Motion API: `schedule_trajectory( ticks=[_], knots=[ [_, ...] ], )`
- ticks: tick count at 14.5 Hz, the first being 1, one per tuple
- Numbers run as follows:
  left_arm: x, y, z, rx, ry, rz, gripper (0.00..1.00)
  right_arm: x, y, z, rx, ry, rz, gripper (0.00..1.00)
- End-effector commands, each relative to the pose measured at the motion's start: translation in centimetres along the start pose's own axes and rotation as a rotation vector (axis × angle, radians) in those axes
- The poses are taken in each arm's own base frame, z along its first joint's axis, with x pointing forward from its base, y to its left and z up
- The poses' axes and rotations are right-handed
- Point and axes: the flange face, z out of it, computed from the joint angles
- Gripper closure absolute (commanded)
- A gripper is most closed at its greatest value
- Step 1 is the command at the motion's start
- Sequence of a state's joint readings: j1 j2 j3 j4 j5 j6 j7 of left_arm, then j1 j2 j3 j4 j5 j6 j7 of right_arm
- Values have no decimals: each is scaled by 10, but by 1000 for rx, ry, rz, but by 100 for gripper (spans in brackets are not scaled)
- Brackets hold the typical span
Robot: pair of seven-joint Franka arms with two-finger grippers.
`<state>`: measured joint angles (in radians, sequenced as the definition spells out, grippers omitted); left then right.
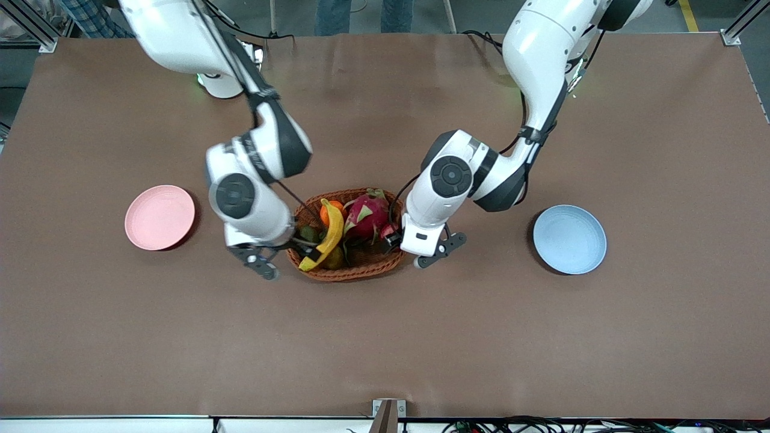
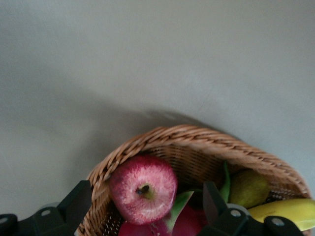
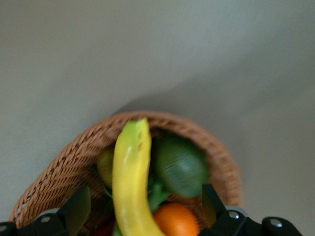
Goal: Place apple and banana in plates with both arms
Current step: 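Reach the right gripper to the banana while the left gripper reaches the apple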
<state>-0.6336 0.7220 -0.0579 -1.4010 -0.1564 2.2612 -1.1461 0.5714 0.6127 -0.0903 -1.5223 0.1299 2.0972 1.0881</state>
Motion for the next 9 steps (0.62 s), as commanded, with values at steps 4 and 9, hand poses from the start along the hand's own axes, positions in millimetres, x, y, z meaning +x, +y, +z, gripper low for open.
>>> schedule_trajectory(
  ticks=[4, 9],
  knots=[
    [-20, 6, 26, 20, -13, 6, 0, -7, -20, 38, -39, 1, 91, 4],
    [-21, 2, 45, 45, -21, 5, 0, 1, -16, 47, -54, -2, 82, 44]
  ],
)
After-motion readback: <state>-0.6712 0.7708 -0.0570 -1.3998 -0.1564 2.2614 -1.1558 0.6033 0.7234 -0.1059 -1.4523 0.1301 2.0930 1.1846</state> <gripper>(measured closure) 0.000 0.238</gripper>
